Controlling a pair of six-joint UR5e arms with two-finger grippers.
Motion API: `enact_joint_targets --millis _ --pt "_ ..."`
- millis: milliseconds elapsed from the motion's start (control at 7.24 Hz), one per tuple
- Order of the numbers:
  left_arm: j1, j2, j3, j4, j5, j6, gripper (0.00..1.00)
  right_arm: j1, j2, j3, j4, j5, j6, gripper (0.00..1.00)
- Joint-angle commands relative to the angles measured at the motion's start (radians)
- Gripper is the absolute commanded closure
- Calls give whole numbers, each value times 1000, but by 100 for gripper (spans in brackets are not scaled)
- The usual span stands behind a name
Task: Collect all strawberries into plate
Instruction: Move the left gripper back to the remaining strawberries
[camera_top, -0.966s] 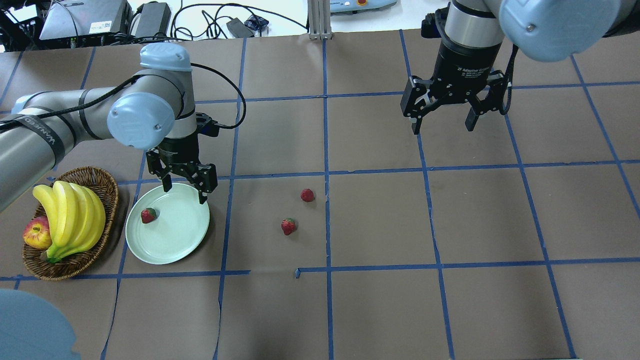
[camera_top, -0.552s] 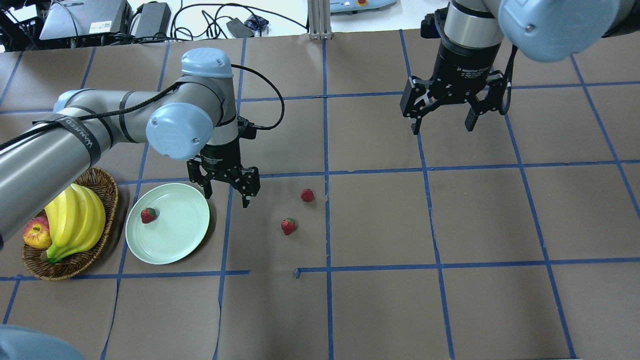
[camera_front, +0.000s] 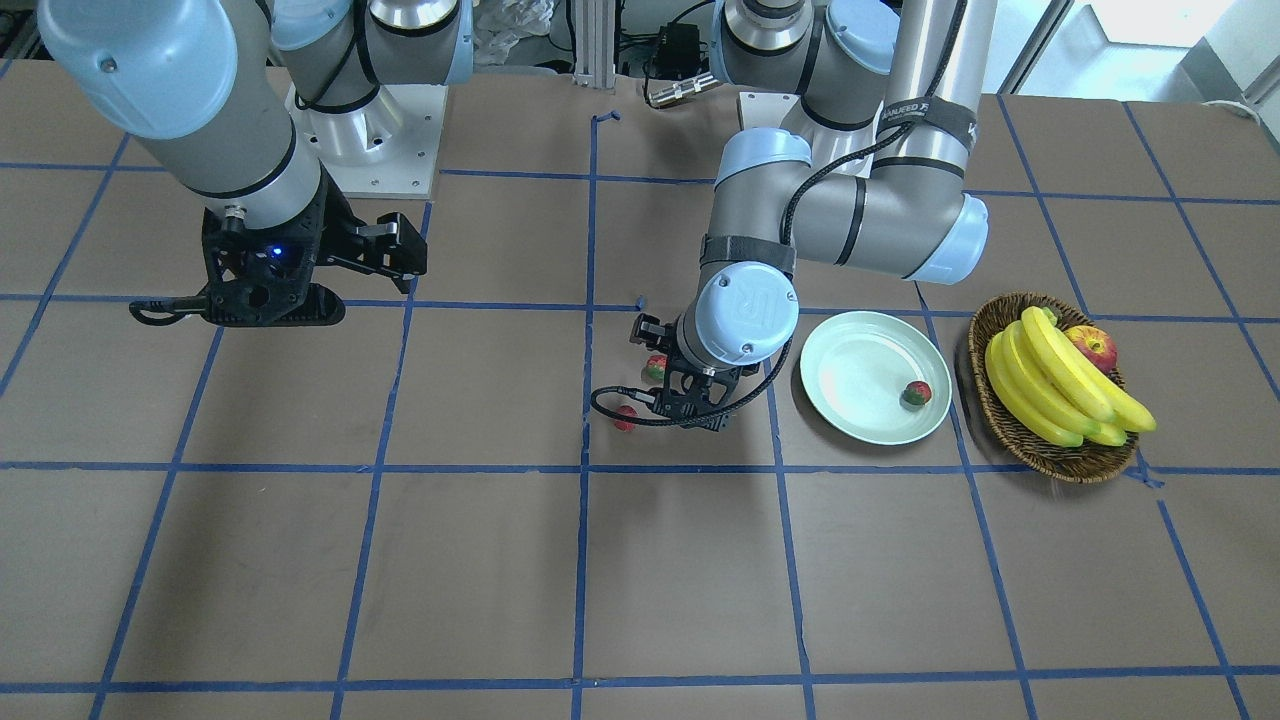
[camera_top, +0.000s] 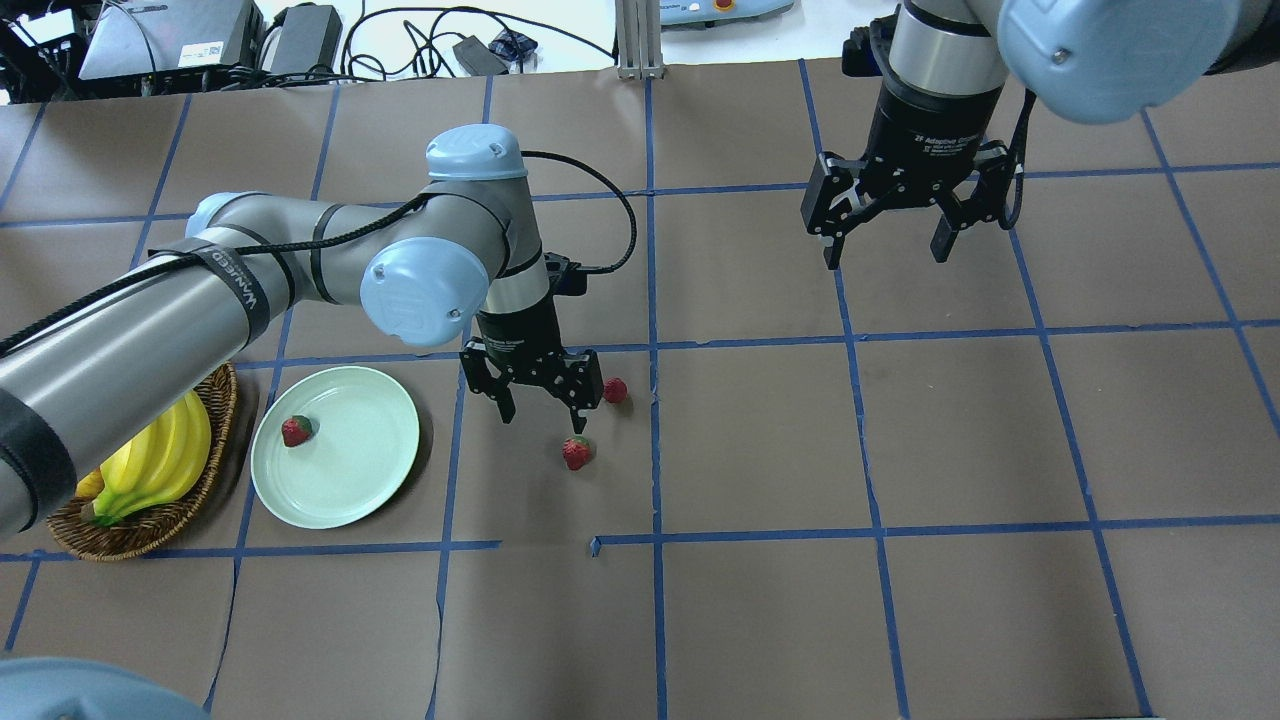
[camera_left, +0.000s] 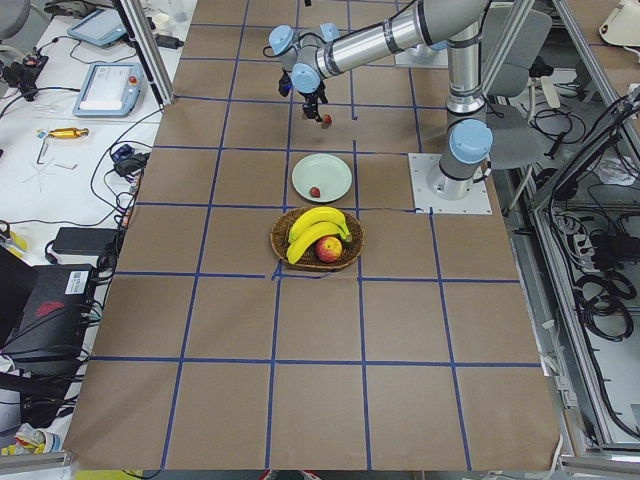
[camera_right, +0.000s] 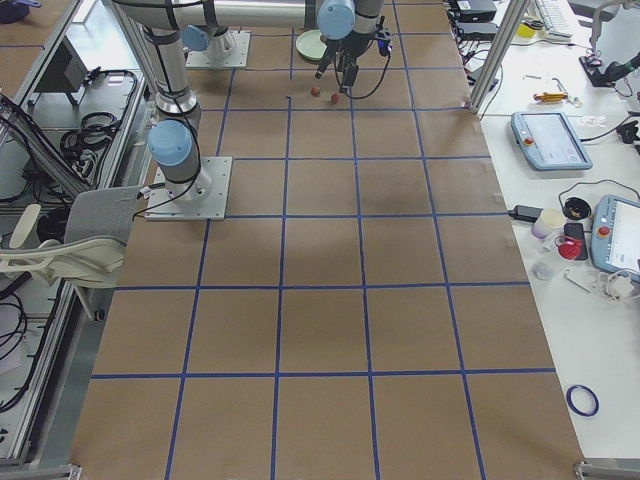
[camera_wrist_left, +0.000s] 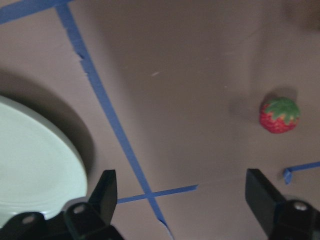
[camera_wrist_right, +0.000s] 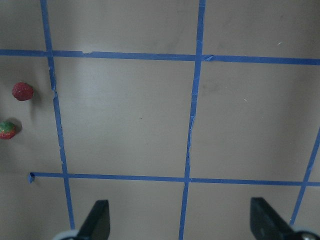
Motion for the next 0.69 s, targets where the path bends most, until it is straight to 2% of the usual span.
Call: enact_joint_targets --millis 0,414,552 --pt "-19 -37 -5 12 -37 -17 13 1 0 0 0 0 0 0" --pt "-22 -80 -6 70 -37 -19 13 1 2 2 0 0 0 0" --pt "-22 -81 -6 69 -37 -26 18 0 2 2 0 0 0 0"
